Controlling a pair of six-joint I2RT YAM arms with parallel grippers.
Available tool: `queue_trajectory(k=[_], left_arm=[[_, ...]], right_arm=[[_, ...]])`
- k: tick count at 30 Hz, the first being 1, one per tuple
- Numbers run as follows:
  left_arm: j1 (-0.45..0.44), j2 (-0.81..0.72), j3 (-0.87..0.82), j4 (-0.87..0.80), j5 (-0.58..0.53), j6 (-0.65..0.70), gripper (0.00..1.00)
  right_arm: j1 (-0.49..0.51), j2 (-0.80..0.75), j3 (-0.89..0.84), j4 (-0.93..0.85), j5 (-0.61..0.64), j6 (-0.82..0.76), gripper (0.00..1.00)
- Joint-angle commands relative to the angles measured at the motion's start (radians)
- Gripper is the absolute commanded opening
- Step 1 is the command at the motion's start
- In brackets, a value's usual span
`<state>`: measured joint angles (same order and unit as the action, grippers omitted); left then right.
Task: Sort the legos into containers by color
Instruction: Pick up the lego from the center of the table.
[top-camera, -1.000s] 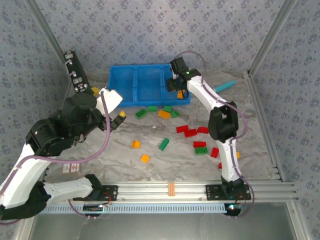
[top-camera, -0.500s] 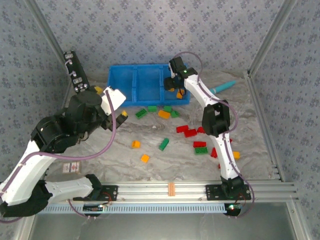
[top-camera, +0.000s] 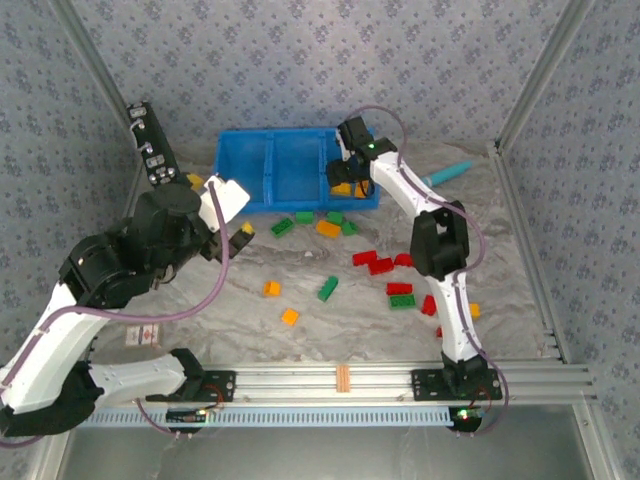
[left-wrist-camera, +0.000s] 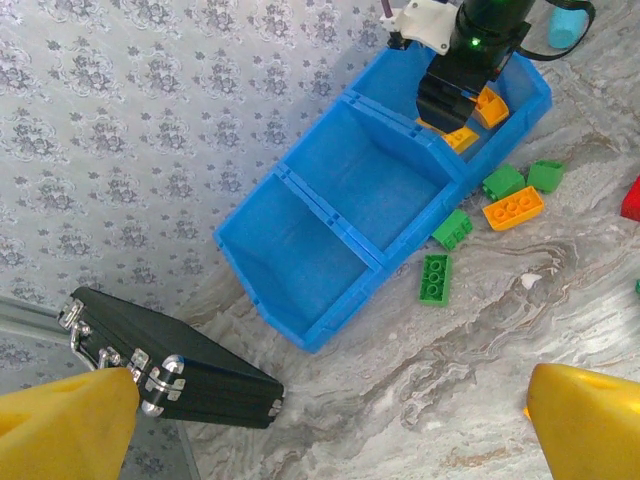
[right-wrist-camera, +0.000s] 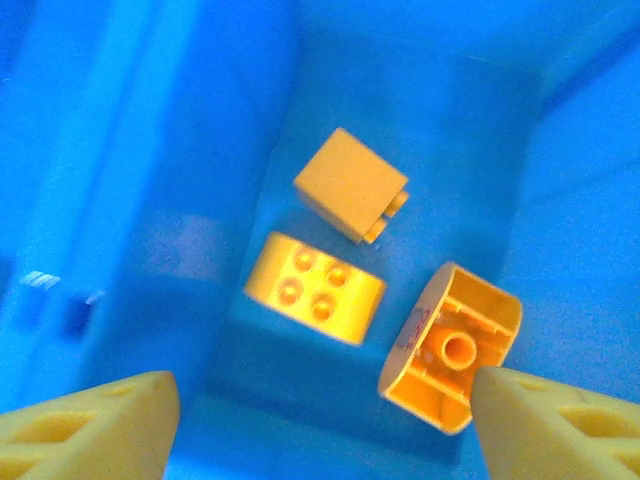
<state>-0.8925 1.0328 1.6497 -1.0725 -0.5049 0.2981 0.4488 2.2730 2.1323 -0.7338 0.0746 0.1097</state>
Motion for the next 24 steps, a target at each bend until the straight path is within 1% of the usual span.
queue_trajectory(k=[1, 6, 9, 13, 18, 24], left_arm=[[-0.002, -0.029, 0.003, 0.021, 0.020, -0.005, 1.00], [-0.002, -0.046, -0.005, 0.022, 0.032, -0.010, 1.00], [-0.002, -0.054, -0.007, 0.023, 0.038, -0.010, 1.00], [-0.002, -0.057, -0.007, 0.021, 0.046, -0.016, 1.00], [-0.002, -0.057, -0.007, 0.015, 0.045, -0.014, 1.00], [-0.002, -0.055, -0.013, 0.017, 0.039, -0.010, 1.00]], right_arm=[[0.039, -0.160, -0.106, 0.023, 0.017, -0.047, 0.73], [0.098, -0.294, -0.307, 0.070, -0.031, -0.132, 0.71], [0.125, -0.320, -0.382, 0.074, -0.069, -0.172, 0.70], [0.166, -0.319, -0.442, 0.083, -0.111, -0.218, 0.70], [0.192, -0.265, -0.439, 0.076, -0.107, -0.227, 0.70], [0.192, -0.187, -0.404, 0.065, -0.113, -0.238, 0.70]])
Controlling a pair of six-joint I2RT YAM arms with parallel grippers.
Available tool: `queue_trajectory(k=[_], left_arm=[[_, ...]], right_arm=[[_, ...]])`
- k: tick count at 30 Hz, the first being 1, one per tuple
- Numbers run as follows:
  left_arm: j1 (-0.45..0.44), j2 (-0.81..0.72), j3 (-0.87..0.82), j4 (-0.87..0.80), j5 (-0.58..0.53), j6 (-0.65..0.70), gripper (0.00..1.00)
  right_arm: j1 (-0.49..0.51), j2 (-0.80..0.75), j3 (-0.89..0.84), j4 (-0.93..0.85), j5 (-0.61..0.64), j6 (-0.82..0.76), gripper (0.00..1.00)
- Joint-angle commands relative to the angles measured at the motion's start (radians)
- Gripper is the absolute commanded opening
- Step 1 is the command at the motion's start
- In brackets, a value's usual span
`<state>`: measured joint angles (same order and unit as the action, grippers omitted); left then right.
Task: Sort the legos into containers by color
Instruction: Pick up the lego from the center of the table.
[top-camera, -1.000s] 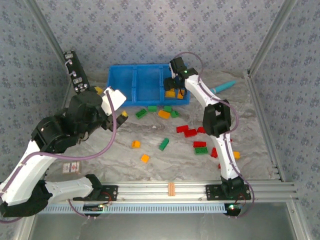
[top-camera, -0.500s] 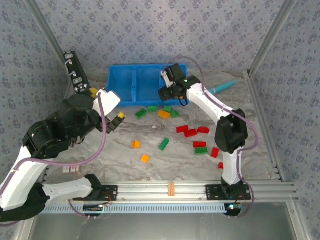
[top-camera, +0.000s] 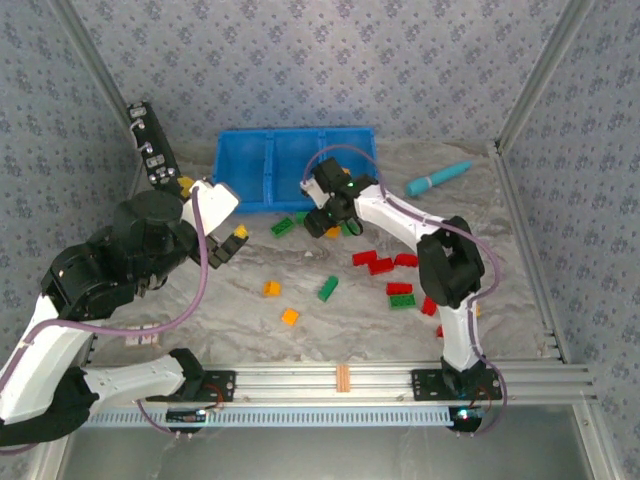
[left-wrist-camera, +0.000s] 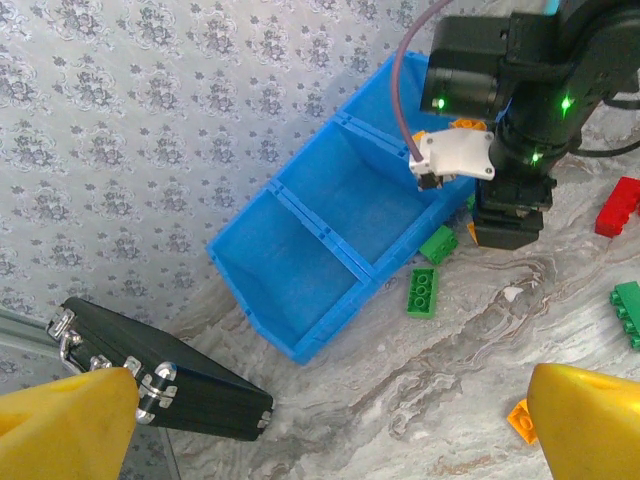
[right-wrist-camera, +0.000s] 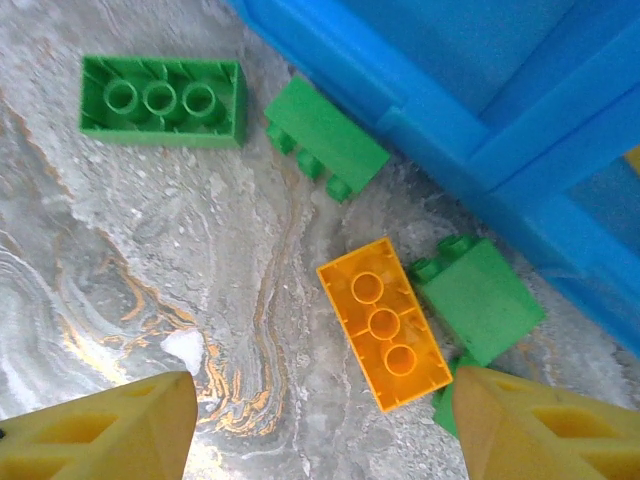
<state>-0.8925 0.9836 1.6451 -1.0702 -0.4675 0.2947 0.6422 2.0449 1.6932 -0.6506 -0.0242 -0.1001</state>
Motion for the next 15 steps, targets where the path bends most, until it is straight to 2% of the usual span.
queue_trajectory(k=[1, 15], left_arm=[[-0.002, -0.006, -0.010, 0.015, 0.000, -0.005, 1.00], [-0.003, 0.003, -0.038, 0.030, -0.026, 0.015, 1.00]], right_arm=[[0.000, 0.054, 0.040, -0.017, -0.016, -0.029, 0.70], [-0.017, 0.198, 0.116, -0.043, 0.026, -0.039, 0.75]])
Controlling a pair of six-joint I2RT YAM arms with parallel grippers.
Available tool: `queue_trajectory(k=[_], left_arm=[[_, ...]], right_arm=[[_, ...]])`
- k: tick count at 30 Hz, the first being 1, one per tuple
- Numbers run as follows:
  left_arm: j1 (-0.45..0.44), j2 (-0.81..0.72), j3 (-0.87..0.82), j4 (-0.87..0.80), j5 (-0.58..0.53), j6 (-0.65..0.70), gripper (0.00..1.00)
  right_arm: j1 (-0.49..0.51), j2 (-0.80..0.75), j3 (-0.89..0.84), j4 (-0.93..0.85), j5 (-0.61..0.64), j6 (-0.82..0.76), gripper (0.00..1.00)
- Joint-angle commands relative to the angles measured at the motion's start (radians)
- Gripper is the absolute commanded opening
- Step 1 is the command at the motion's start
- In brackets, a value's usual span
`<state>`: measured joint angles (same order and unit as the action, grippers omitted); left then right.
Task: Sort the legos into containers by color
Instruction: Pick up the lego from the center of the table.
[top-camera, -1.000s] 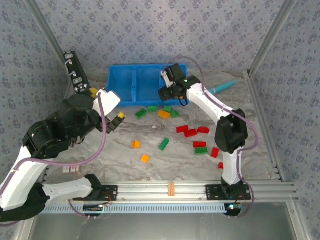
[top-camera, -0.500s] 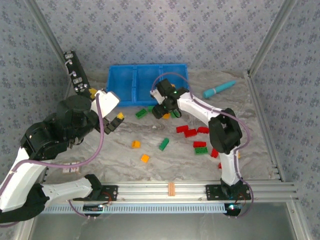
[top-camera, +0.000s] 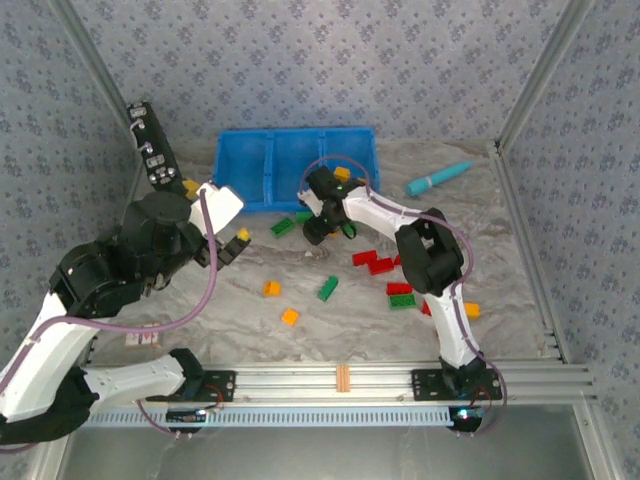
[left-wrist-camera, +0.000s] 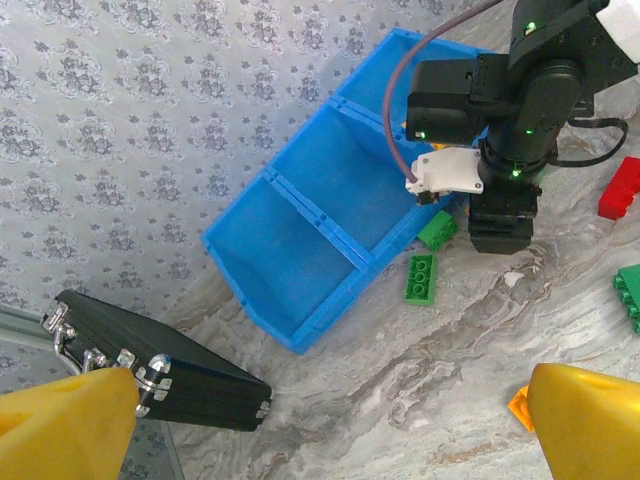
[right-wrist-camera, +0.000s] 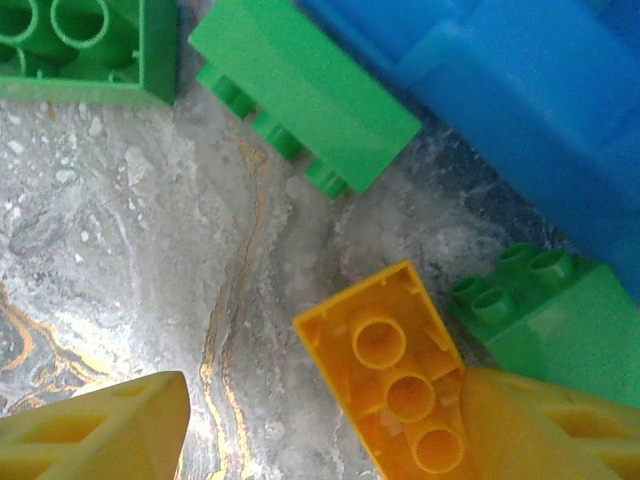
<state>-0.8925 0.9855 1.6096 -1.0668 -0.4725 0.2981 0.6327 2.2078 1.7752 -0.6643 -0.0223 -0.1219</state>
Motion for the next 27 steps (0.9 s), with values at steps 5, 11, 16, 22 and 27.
queue_trajectory(k=[5, 11, 16, 22, 27], left_arm=[[-0.002, 0.007, -0.005, 0.027, -0.027, 0.016, 1.00], [-0.003, 0.015, -0.002, 0.027, -0.031, 0.019, 1.00], [-0.002, 0.016, 0.000, 0.028, -0.034, 0.021, 1.00], [-0.003, 0.015, 0.003, 0.026, -0.038, 0.021, 1.00], [-0.002, 0.010, 0.004, 0.025, -0.039, 0.022, 1.00]], right_arm=[[-0.010, 0.068, 0.055, -0.041, 0.050, -0.018, 0.75], [-0.015, 0.089, 0.064, -0.047, 0.099, -0.023, 0.66], [-0.017, 0.095, 0.060, -0.057, 0.144, -0.025, 0.60], [-0.005, 0.081, 0.021, -0.058, 0.193, -0.023, 0.50], [0.002, 0.057, -0.039, -0.038, 0.206, -0.002, 0.43]])
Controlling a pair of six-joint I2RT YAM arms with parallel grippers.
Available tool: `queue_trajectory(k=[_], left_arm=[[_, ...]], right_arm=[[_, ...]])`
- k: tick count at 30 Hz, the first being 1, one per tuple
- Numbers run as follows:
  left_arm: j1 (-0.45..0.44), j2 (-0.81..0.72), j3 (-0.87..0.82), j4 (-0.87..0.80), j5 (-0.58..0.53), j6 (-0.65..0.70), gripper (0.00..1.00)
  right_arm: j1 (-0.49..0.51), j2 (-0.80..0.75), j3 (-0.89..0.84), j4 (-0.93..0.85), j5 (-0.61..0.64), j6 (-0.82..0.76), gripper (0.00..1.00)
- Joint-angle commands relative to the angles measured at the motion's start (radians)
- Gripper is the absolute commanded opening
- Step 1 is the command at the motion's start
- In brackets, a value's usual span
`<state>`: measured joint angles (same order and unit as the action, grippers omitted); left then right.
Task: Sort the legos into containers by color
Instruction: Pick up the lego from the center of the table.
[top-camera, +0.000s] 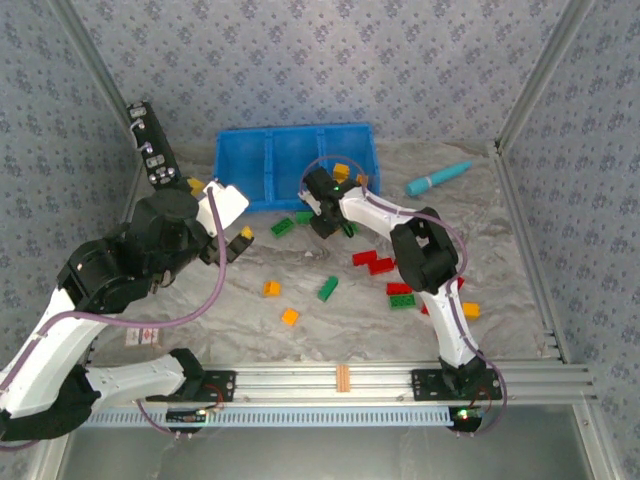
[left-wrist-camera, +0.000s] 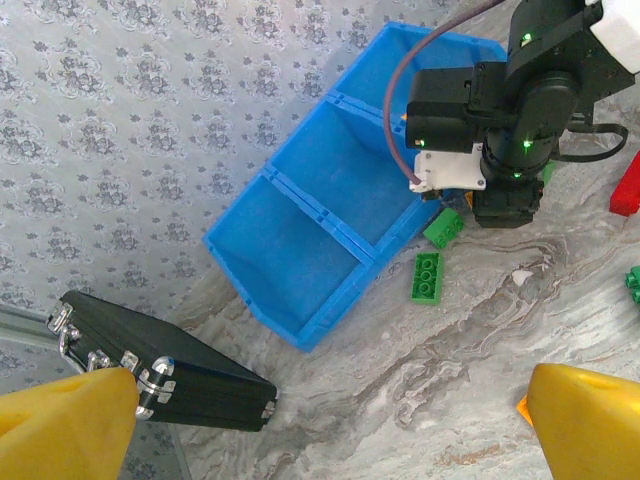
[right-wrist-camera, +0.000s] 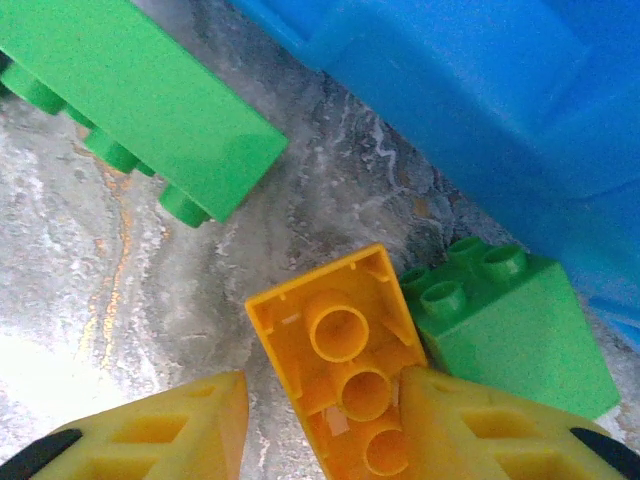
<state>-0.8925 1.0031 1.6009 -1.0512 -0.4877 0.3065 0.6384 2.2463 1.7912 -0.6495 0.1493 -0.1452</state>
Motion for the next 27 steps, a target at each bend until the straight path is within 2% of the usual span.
queue_trajectory(k=[1, 16, 27], left_arm=[[-0.003, -0.008, 0.011, 0.008, -0.024, 0.014, 1.00], [-0.002, -0.018, 0.016, 0.008, -0.032, 0.017, 1.00], [-0.002, -0.026, 0.025, 0.007, -0.043, 0.022, 1.00]], right_arm=[[-0.003, 0.015, -0.062, -0.052, 0.035, 0.023, 0.42], [0.032, -0.090, -0.211, -0.052, 0.067, 0.093, 0.26], [0.032, -0.198, -0.239, -0.065, 0.079, 0.125, 0.20]])
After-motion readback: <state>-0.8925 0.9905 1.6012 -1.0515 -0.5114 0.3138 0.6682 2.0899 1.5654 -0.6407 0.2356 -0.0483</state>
